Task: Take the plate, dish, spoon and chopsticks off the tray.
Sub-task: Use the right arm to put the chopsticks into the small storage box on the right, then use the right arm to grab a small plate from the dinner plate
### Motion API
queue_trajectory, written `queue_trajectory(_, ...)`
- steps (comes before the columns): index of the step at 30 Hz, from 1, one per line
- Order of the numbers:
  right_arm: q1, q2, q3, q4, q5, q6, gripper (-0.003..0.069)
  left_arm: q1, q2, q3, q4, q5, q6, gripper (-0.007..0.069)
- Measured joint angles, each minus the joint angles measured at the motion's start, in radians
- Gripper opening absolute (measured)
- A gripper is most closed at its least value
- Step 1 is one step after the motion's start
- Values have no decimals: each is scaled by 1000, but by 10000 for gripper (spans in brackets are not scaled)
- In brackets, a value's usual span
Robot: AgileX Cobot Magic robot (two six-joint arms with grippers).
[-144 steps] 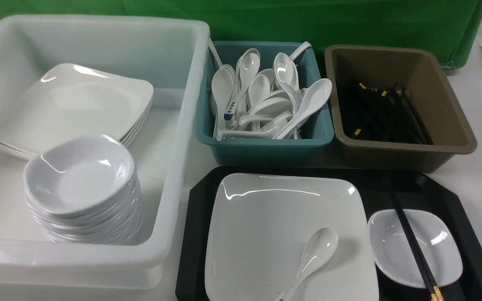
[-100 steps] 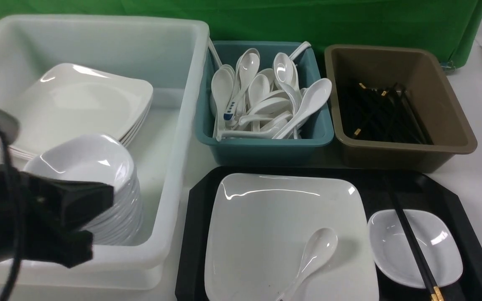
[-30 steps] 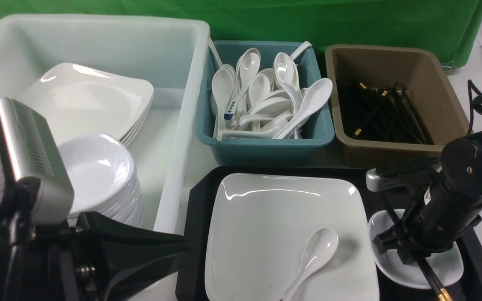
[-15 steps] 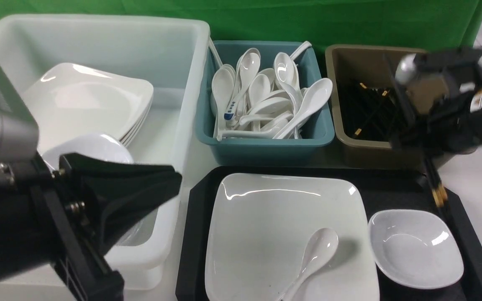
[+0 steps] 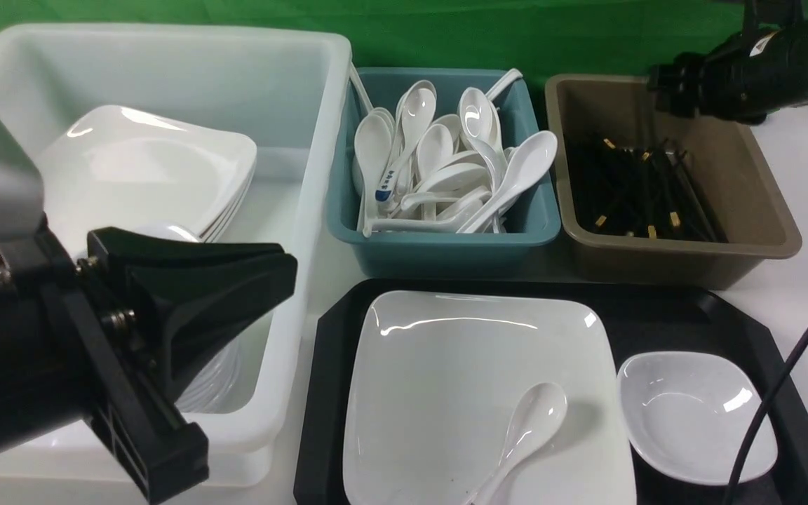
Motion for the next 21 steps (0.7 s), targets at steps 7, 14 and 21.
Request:
queue_trajectory(7,12,-146,-1,-9,329,-108,358,0,0,0,42,35,0,17)
queue_trajectory(14,155,-382,261,-33,593,-293,160,0,0,0,97,101,0,17)
queue_trajectory(21,342,-509,697,-172,534,-353,426,0,0,0,100,108,0,17)
